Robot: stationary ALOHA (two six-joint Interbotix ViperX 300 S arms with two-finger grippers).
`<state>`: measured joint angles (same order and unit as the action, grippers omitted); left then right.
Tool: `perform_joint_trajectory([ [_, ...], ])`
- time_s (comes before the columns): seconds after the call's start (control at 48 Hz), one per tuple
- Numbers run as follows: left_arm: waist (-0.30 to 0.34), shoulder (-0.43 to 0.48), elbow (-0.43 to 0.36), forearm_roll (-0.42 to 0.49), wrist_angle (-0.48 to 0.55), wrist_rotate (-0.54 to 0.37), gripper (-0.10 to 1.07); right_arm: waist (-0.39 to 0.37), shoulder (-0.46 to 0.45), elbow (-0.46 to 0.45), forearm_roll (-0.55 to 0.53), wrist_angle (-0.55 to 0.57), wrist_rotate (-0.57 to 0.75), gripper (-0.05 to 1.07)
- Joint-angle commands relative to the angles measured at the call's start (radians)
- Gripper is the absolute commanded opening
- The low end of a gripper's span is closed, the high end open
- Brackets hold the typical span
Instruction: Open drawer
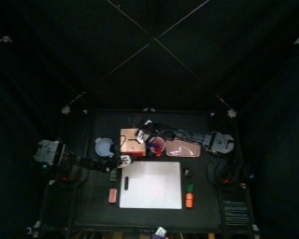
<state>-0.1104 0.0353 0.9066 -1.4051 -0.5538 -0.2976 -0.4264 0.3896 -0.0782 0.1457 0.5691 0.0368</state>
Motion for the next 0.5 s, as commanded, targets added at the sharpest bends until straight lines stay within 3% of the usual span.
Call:
perform_joint_trajectory([
  [0.0,-0.018,-0.012,-0.012,-0.005,0.002,0.000,0.66,-0.003,-0.012,-0.003,0.002,0.009,0.000,0.02],
  [0.479,-0.103,-0.015,-0.038,-0.060,-0.008,0.000,0.66,-0.002,-0.006,-0.003,0.003,0.017,0.000,0.02],
])
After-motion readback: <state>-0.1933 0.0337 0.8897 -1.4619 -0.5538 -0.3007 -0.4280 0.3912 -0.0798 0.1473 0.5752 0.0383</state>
